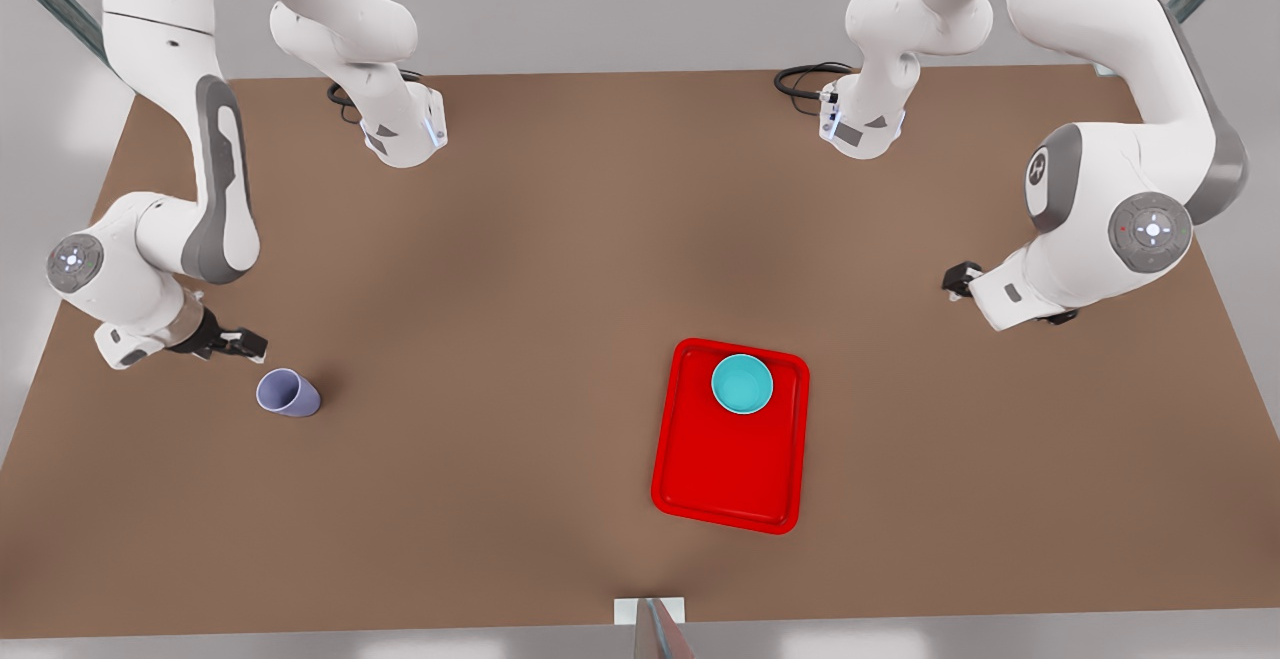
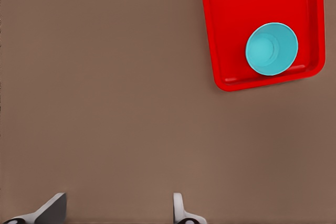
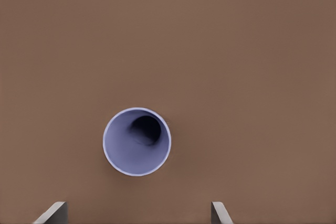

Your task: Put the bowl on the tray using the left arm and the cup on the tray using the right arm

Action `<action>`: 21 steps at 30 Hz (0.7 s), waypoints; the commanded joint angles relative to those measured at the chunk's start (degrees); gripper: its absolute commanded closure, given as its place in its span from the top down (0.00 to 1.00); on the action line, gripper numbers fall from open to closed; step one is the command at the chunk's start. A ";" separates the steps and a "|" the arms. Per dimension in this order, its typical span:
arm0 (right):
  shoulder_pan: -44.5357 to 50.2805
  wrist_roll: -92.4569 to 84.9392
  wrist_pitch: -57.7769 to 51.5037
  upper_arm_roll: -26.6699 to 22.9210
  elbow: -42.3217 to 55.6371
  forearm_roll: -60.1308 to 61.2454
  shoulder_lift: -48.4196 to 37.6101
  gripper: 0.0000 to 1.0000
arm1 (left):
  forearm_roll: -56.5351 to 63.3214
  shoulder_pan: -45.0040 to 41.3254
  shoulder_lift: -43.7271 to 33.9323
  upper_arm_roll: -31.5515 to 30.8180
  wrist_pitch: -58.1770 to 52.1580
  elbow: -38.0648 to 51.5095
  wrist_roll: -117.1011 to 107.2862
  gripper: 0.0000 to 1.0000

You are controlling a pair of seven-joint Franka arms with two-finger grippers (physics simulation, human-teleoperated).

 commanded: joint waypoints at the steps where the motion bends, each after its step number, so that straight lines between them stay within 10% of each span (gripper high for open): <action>1: -0.20 -0.03 0.52 -0.01 -0.31 0.01 0.08 1.00 | 0.40 -0.01 -0.01 -0.09 -0.11 -0.09 0.01 1.00; 21: -3.46 -9.26 5.79 0.34 3.82 5.28 11.68 1.00 | 0.40 -0.10 0.07 0.09 -0.29 -0.18 0.27 1.00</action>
